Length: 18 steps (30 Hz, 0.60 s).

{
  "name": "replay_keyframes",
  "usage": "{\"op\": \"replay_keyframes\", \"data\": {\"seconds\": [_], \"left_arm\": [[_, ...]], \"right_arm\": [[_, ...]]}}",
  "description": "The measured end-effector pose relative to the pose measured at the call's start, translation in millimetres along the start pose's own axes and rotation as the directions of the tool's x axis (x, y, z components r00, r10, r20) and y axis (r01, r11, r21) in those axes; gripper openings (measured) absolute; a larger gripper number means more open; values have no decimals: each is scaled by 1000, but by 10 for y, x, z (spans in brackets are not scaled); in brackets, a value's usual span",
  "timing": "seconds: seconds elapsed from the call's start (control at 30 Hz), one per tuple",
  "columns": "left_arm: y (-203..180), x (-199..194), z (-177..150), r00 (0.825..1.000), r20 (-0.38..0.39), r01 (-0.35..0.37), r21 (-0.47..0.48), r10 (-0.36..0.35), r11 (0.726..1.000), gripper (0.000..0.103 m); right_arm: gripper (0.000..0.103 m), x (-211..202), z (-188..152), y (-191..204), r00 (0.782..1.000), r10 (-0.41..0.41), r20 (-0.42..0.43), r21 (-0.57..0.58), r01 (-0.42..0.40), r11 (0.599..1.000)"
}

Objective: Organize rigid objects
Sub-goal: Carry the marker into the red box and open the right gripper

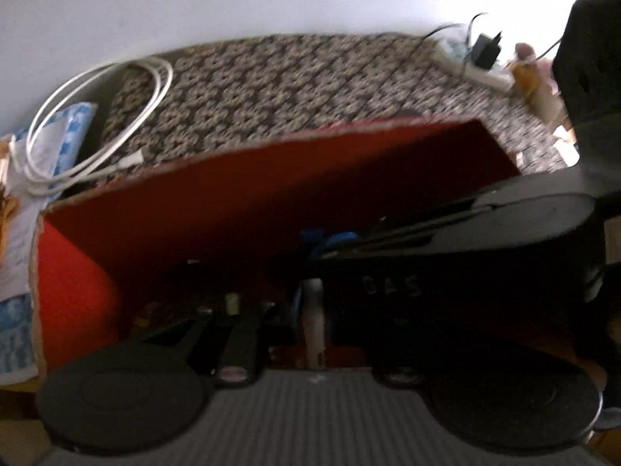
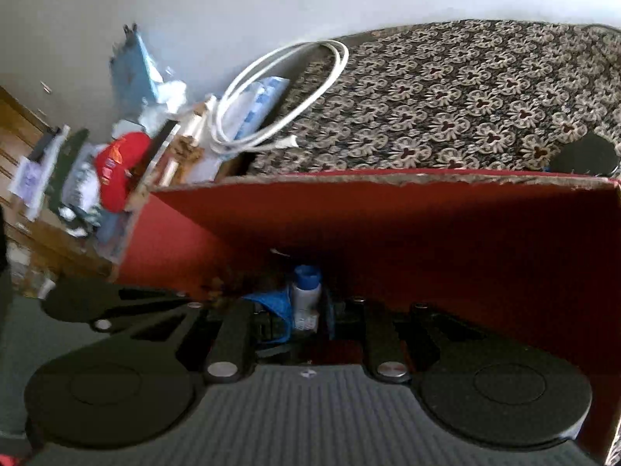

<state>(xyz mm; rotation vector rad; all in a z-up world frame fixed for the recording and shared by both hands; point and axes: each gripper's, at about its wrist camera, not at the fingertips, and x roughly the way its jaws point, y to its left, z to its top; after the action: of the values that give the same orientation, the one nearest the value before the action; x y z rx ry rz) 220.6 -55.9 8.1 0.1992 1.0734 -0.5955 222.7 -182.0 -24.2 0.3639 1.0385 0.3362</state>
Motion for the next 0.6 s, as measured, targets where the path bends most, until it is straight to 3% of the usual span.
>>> {"op": "replay_keyframes", "data": {"seconds": [0.2, 0.4, 0.53, 0.6], "left_arm": [[23, 29, -13, 999, -19, -33, -27, 32, 999, 11], [7, 20, -17, 997, 7, -81, -25, 81, 996, 11], [-24, 0, -23, 992, 26, -120, -18, 120, 993, 12], [-21, -8, -23, 990, 33, -134, -23, 135, 991, 18]], "right_arm": [[1, -17, -23, 29, 998, -27, 55, -47, 30, 998], [1, -71, -4, -85, 994, 9, 106, 15, -11, 1000], [7, -85, -6, -104, 993, -9, 121, 48, 3, 999], [7, -86, -12, -87, 992, -32, 125, 49, 26, 998]]}}
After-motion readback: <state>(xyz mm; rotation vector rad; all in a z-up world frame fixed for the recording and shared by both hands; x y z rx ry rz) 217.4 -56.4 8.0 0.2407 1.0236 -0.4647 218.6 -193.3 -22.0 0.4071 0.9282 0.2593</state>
